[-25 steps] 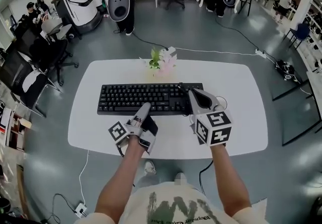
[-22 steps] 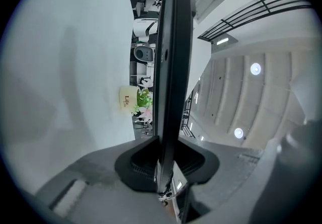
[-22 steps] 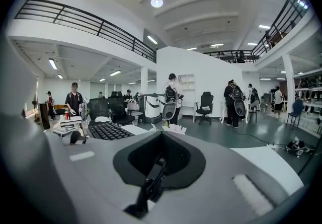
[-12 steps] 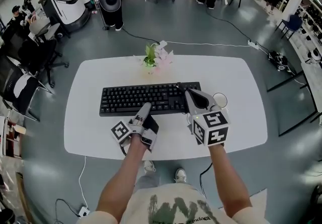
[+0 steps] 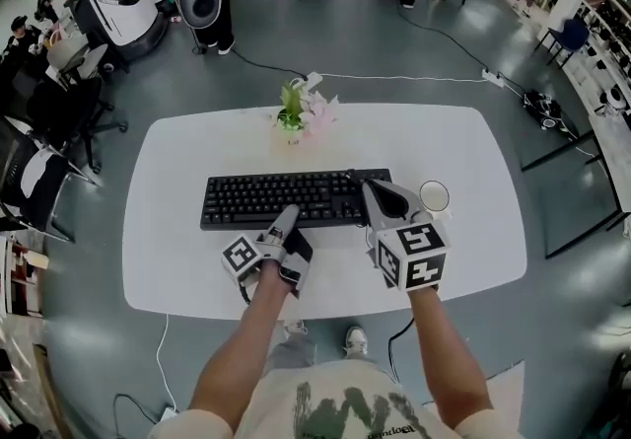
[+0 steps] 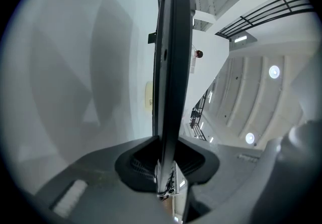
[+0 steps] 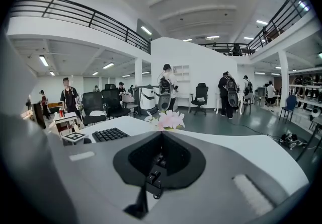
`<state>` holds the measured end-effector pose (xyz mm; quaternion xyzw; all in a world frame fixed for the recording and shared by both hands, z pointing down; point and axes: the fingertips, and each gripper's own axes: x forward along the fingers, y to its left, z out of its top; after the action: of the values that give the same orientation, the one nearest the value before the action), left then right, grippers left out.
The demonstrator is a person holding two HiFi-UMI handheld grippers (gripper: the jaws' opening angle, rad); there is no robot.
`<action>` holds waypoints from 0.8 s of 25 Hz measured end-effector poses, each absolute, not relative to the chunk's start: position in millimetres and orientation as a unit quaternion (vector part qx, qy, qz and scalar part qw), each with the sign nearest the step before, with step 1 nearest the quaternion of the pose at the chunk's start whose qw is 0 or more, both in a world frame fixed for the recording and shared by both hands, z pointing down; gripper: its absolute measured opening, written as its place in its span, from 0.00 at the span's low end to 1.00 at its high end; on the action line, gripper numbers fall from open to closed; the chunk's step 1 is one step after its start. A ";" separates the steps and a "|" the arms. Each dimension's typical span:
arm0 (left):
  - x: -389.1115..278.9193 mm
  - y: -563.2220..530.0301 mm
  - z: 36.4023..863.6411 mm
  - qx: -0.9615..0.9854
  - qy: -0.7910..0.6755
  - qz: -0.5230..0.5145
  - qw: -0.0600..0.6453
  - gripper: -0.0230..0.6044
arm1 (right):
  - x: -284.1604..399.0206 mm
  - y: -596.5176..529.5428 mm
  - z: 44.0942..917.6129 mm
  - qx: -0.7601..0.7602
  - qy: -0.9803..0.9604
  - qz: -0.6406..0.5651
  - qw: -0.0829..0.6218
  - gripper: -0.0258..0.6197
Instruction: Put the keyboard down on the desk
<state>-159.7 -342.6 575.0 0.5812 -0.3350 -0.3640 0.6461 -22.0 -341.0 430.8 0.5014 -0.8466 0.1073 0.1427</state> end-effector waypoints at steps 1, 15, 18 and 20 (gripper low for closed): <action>-159.6 -344.1 578.1 0.580 -0.335 -0.362 0.648 0.18 | -22.5 -341.8 433.2 0.503 -0.845 0.110 0.144 0.04; -158.3 -347.6 604.6 0.555 -0.354 -0.350 0.666 0.18 | -21.4 -353.3 448.2 0.511 -0.837 0.136 0.144 0.04; -157.9 -346.9 607.5 0.551 -0.357 -0.352 0.667 0.18 | -21.3 -351.8 453.3 0.508 -0.838 0.139 0.145 0.04; -157.9 -346.7 611.2 0.549 -0.360 -0.350 0.668 0.18 | -21.7 -350.8 456.7 0.506 -0.839 0.139 0.147 0.04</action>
<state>-157.9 -346.7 611.2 0.5494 -0.3597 -0.3503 0.6679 -21.7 -350.8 456.7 0.5056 -0.8387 0.1394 0.1467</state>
